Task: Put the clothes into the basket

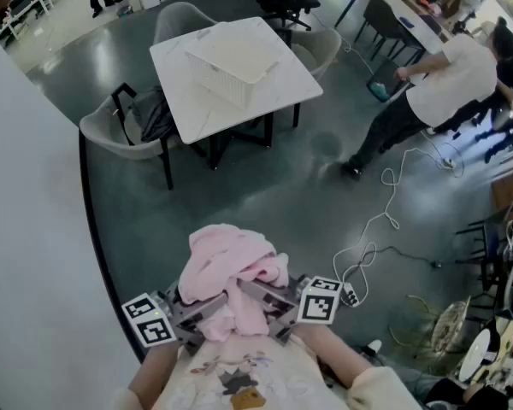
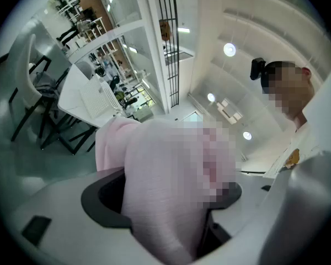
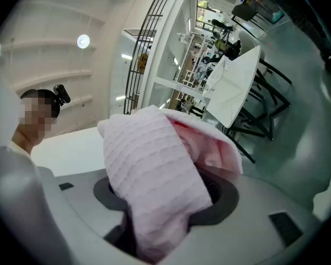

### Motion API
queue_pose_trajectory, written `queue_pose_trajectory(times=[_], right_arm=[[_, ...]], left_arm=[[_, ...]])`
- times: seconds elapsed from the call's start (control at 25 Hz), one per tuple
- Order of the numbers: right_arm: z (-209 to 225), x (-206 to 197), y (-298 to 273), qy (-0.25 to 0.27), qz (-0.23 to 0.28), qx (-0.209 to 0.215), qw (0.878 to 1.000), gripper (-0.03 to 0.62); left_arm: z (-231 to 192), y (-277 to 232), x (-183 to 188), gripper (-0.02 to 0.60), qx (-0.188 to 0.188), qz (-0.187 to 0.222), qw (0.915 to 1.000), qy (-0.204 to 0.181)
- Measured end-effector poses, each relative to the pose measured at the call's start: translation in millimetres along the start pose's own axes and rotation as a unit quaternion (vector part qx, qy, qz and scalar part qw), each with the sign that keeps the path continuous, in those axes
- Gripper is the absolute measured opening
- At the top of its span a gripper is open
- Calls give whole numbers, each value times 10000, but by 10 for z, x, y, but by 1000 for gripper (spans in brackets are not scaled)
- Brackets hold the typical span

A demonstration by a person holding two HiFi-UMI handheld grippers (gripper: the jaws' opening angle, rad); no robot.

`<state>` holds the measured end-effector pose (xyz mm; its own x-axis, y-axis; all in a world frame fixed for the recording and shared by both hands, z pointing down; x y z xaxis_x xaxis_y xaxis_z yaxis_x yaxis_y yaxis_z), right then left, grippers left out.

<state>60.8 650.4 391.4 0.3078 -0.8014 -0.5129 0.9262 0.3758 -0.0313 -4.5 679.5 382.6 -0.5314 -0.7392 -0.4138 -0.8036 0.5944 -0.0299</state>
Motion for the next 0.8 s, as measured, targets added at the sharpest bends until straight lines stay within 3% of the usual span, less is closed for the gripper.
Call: queue_pose_trajectory(times=[0.8], right_arm=[[-39,-265,97,-136,6,-205,9997,268]], left_arm=[[-25,169,-227,368,-54,-1,9997,228]])
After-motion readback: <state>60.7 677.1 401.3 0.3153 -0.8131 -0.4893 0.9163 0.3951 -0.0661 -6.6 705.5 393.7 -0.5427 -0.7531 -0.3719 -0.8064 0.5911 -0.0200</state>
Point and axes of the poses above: the fingertips, and each gripper's own axes: y backward along the fingers, z to its right, x out of its top, the point moved 1 cm from there along y, backward along the fingers, and after that the axes turned 8 degrees about y, right-handed, at the moved point
